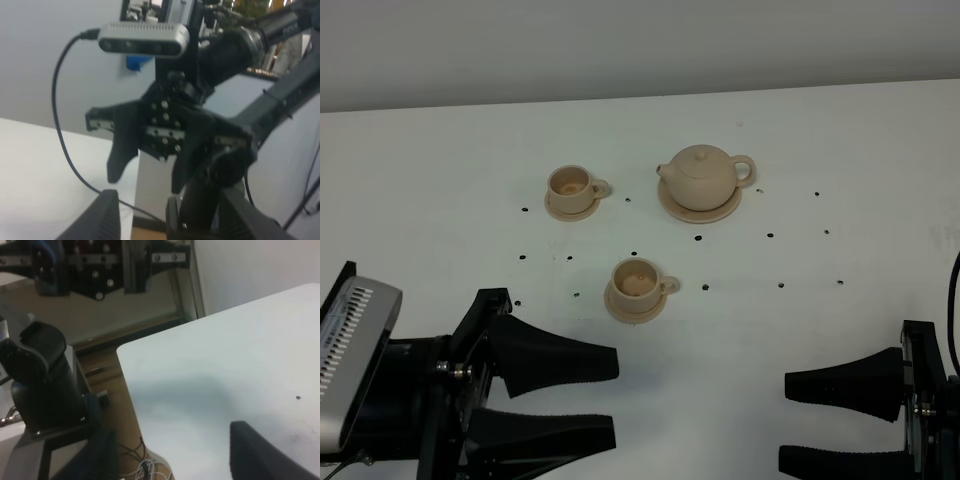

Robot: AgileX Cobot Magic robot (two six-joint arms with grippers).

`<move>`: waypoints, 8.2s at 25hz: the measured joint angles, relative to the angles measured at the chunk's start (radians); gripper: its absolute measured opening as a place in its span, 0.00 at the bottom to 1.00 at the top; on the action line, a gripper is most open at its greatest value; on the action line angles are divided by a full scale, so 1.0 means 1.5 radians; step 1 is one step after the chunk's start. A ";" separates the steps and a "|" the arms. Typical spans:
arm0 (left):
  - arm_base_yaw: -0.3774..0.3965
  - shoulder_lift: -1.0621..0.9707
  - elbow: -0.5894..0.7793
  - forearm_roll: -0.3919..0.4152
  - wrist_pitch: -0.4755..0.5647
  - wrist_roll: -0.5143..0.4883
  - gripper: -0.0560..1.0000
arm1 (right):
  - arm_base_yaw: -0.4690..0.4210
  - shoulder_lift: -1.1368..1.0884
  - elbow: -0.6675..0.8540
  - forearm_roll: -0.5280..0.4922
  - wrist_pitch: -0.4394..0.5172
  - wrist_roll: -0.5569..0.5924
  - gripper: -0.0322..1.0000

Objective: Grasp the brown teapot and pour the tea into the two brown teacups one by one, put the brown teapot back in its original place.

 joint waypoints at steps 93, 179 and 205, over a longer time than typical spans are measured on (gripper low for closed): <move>0.040 -0.609 -0.090 1.171 -0.068 -1.412 0.44 | 0.000 0.135 -0.208 -0.284 -0.516 0.580 0.50; 0.226 -0.750 -0.087 1.158 -0.069 -1.375 0.43 | 0.000 0.516 -0.785 -0.625 -0.289 0.854 0.50; 0.226 -0.750 -0.087 1.158 -0.069 -1.375 0.43 | 0.000 0.727 -1.038 -0.902 -0.186 0.651 0.50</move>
